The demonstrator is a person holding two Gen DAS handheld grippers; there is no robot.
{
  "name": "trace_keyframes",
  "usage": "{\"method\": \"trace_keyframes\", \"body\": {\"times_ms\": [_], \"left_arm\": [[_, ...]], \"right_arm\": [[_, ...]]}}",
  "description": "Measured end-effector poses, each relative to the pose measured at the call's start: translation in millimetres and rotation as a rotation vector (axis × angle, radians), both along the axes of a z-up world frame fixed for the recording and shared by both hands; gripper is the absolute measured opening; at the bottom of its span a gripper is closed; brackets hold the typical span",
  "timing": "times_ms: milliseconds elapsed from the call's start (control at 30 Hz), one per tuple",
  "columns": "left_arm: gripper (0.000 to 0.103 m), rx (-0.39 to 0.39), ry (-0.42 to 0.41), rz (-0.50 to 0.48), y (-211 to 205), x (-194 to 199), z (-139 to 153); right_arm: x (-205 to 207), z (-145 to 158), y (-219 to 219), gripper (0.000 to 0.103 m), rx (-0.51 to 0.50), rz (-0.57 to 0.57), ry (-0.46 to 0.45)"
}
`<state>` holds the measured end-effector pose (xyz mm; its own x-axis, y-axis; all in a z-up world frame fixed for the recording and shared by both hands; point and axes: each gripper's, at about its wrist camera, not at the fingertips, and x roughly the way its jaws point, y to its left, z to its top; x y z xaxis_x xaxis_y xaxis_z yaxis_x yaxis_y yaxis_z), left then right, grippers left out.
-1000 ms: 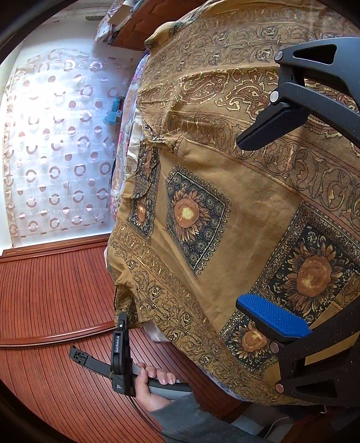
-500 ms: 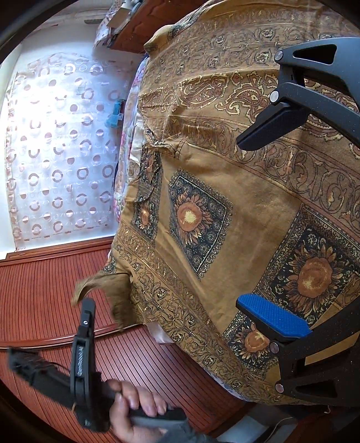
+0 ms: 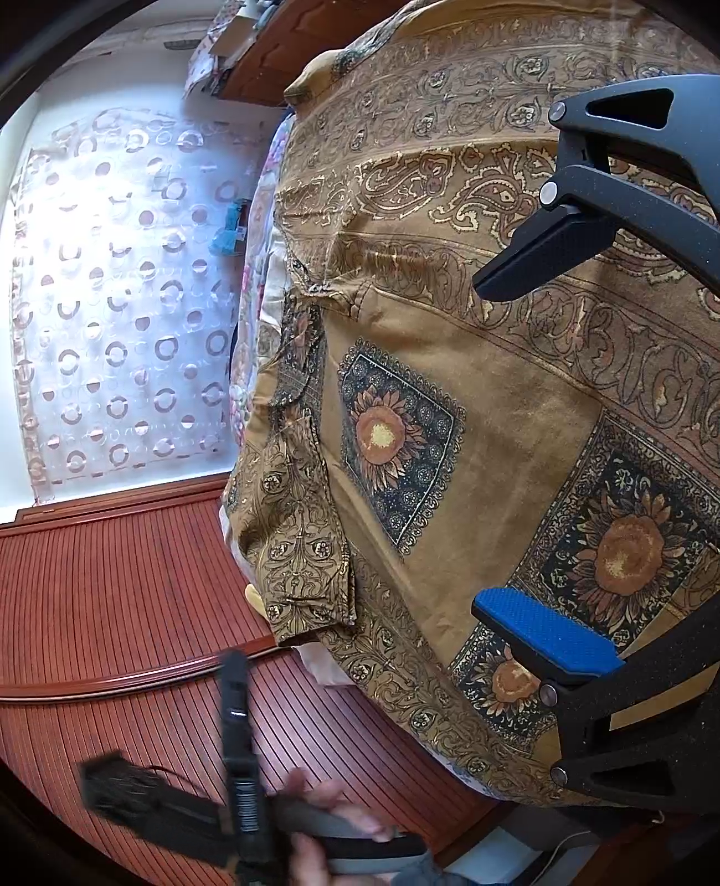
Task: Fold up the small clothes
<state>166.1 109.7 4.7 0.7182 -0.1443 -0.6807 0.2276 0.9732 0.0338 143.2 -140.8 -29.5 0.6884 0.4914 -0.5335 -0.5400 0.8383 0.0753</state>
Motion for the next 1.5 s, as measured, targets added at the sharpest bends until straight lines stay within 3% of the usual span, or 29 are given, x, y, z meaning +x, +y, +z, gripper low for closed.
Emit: {"method": "trace_keyframes", "body": {"times_ms": [267, 500, 633, 800, 1100, 1233, 1400, 1500], "left_arm": [[0.079, -0.025, 0.033, 0.09, 29.5, -20.0, -49.8], [0.076, -0.006, -0.002, 0.123, 36.9, -24.2, -55.0], [0.076, -0.004, -0.015, 0.141, 43.9, -41.6, -61.2], [0.076, 0.0, 0.008, 0.166, 52.2, -61.0, -81.6], [0.076, -0.012, 0.049, 0.213, 63.8, -59.3, -96.1], [0.076, -0.007, 0.078, 0.232, 65.1, -54.3, -99.2], [0.076, -0.025, 0.088, 0.24, 69.2, -55.8, -102.7], [0.076, -0.023, 0.088, 0.249, 69.8, -56.3, -102.4]], "right_arm": [[9.0, 3.0, -2.7, 0.102, 0.007, 0.028, 0.051], [29.0, 18.8, 33.6, 0.092, -0.005, 0.17, 0.084], [49.8, 22.8, 72.2, 0.08, -0.021, 0.248, 0.115], [73.5, 22.5, 122.1, 0.072, -0.049, 0.299, 0.129], [103.0, 3.2, 195.5, 0.049, -0.172, 0.312, 0.121], [109.8, -3.3, 215.1, 0.009, -0.246, 0.304, 0.095], [92.5, 24.5, 184.3, 0.008, -0.246, 0.327, 0.028], [82.8, 32.4, 168.5, 0.008, -0.303, 0.348, 0.012]]}}
